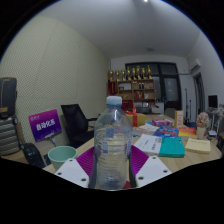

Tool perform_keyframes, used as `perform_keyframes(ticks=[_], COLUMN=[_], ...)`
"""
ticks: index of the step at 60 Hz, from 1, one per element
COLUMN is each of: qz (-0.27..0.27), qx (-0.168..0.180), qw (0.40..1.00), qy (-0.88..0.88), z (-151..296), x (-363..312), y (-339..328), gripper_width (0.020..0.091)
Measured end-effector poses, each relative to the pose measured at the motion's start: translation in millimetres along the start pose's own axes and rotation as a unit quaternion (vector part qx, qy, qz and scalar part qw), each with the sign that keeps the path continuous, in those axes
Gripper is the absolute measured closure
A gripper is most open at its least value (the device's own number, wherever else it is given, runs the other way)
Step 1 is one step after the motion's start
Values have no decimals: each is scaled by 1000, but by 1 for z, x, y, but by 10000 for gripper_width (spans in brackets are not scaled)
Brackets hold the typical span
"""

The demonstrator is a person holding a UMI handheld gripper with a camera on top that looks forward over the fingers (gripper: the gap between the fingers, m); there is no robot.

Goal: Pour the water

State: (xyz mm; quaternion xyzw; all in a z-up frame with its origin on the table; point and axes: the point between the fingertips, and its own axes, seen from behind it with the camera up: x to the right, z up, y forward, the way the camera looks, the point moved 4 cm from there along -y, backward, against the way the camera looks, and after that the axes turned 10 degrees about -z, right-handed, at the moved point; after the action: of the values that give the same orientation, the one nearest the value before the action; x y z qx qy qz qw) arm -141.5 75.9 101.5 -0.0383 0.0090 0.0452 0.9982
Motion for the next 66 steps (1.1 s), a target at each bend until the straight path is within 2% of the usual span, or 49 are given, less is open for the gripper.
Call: perform_keyframes(ticks=[14, 16, 24, 28, 39, 43, 45, 50, 58, 66], qz=[-8, -5, -6, -7, -17, -9, -2, 14, -10, -5], qx=[-7, 3, 6, 4, 0, -8, -10, -18, -36, -47], qw=[999, 999, 998, 999, 999, 998, 998, 996, 996, 997], qy=[-50, -53, -60, -53, -50, -62, -67, -83, -81, -67], z=[-16, -14, -12, -12, -12, -15, -17, -20, -25, -30], x=[9, 8, 10, 11, 18, 17, 16, 15, 30, 37], y=[-1, 0, -5, -5, -10, -16, -20, -34, -63, -116], gripper_width=[632, 636, 633, 595, 421, 295, 265, 266, 269, 266])
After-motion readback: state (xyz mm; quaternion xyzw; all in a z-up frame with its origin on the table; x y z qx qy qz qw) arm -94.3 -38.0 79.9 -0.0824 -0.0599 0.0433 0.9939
